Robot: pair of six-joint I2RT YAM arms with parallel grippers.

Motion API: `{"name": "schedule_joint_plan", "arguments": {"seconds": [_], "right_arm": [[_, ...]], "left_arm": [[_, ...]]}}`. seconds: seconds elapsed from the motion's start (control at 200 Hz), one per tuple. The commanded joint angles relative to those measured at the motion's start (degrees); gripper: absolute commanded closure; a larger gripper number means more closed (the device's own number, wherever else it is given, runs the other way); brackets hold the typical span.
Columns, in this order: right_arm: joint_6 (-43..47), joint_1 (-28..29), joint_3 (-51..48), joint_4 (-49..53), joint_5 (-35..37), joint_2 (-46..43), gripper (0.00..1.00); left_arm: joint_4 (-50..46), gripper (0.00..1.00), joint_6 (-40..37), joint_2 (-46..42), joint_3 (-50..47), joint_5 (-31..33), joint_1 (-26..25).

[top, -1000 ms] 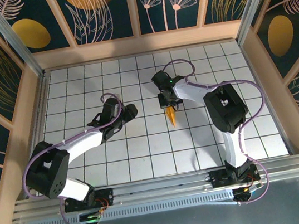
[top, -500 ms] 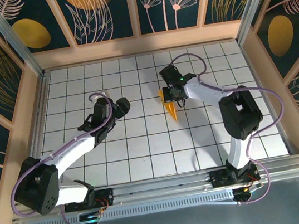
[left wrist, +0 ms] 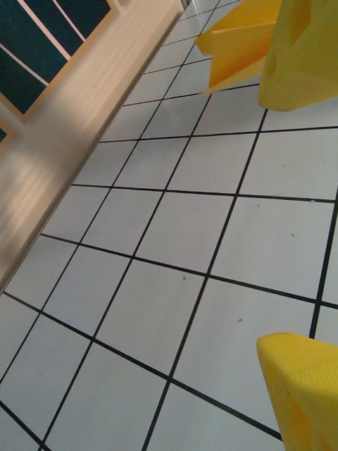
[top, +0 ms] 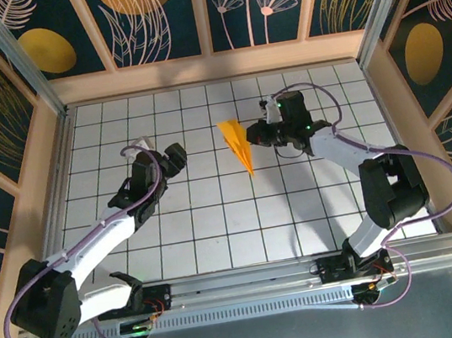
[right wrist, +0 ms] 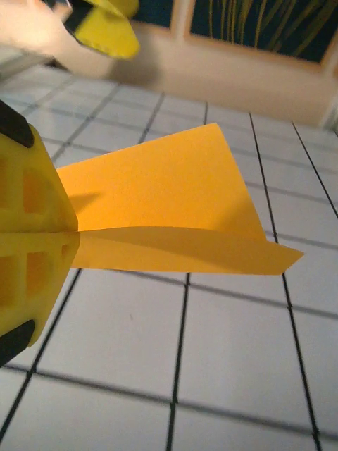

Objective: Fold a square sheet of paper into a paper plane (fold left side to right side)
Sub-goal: Place the paper plane at the center of the table.

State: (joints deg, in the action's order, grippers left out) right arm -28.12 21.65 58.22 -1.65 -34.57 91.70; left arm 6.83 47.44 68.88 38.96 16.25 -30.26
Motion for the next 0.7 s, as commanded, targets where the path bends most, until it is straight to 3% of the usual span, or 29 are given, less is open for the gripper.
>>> {"name": "schedule_joint_plan", "arguments": {"seconds": [0.0,0.395,0.696], "right_arm": [[-6.91,1.32,-2.72,-12.74,-9.66,3.04,1.00],[-13.06,6.06,-3.63,-23.18,-8.26,19.35,1.00],[-8.78,5.30,-4.12,-17.55,-2.27,19.71,1.00]], "left_arm": [[0.03,0.17,-0.08,-1.77,-1.40,2.27,0.52],[-0.59,0.16,0.05,-2.95,-3.10,2.28,0.59],[-0.74,0.16,1.20,0.46,-1.77,-1.21,0.55]]}}
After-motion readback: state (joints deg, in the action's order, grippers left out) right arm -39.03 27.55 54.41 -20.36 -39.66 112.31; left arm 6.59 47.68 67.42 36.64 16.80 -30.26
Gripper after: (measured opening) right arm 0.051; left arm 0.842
